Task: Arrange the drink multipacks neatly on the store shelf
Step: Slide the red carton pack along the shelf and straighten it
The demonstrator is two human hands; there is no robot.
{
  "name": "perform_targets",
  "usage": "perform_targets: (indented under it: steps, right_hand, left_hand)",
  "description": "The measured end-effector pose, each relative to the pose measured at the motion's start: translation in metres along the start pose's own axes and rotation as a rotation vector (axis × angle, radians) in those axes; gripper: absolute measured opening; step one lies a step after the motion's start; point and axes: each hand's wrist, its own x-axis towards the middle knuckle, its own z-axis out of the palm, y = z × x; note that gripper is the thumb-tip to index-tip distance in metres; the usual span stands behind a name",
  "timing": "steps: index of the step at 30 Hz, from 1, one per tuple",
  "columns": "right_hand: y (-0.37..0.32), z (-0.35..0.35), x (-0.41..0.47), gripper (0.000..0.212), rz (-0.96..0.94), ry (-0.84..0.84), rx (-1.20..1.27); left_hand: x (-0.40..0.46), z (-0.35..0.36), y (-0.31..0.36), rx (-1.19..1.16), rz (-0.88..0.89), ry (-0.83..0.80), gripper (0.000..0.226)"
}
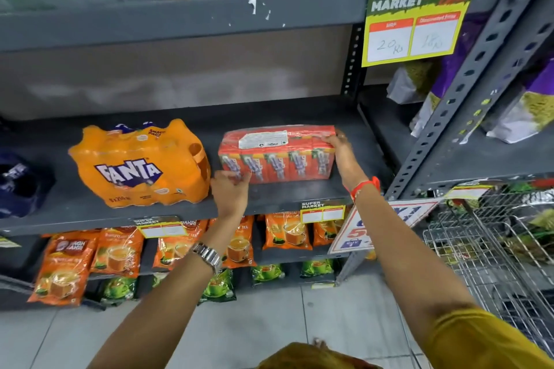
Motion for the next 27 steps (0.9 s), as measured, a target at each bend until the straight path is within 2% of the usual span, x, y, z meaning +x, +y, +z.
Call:
perform_targets:
  steps: [4, 7, 9, 12, 13, 14, 16, 18, 21, 24, 25, 27]
  right_hand:
    - [-0.002, -0.006, -0.013, 0.026, -0.021, 0.013, 0.024]
    - [0.012, -0.008, -0.034, 0.029, -0.061, 0.070, 0.056]
    - [0.029, 0.005, -0.060, 0.038, -0.147, 0.224, -0.042]
    - [0.054, 0.041, -0.106, 0.062, -0.232, 0.482, -0.331]
    - [0.061, 0.055, -0.122, 0.064, -0.255, 0.486, -0.350]
    - [0.067, 0.066, -0.135, 0.059, -0.302, 0.419, -0.343]
    - [0.077, 0.083, -0.152, 0.040, -0.372, 0.135, -0.203]
    - [0.076, 0.090, -0.147, 0.045, -0.373, -0.128, -0.142]
    - [0.064, 0.088, -0.124, 0.038, -0.289, -0.258, -0.191]
    - [0.059, 0.071, -0.108, 0.031, -0.262, -0.274, -0.206]
    - [0.060, 0.063, -0.107, 0.030, -0.271, -0.232, -0.208]
    - [0.063, 0.046, -0.104, 0.032, -0.270, -0.009, -0.147]
  left_hand:
    - [0.008, 0.012, 0.024, -0.301, -0.285, -0.216, 0.044]
    - [0.017, 0.018, 0.038, -0.291, -0.279, -0.312, 0.061]
    - [0.023, 0.023, 0.051, -0.282, -0.286, -0.397, 0.068]
    - [0.033, 0.032, 0.080, -0.159, -0.243, -0.611, 0.074]
    - [0.036, 0.034, 0.089, -0.079, -0.188, -0.675, 0.074]
    - [0.039, 0.036, 0.100, 0.025, -0.110, -0.738, 0.078]
    - [0.041, 0.038, 0.117, 0.304, 0.067, -0.821, 0.087]
    - [0.039, 0.044, 0.131, 0.583, 0.244, -0.829, 0.096]
    - [0.031, 0.056, 0.141, 0.794, 0.350, -0.825, 0.105]
    - [0.029, 0.060, 0.133, 0.801, 0.385, -0.787, 0.095]
    - [0.029, 0.057, 0.128, 0.766, 0.413, -0.732, 0.088]
    - [0.031, 0.048, 0.113, 0.661, 0.474, -0.523, 0.076]
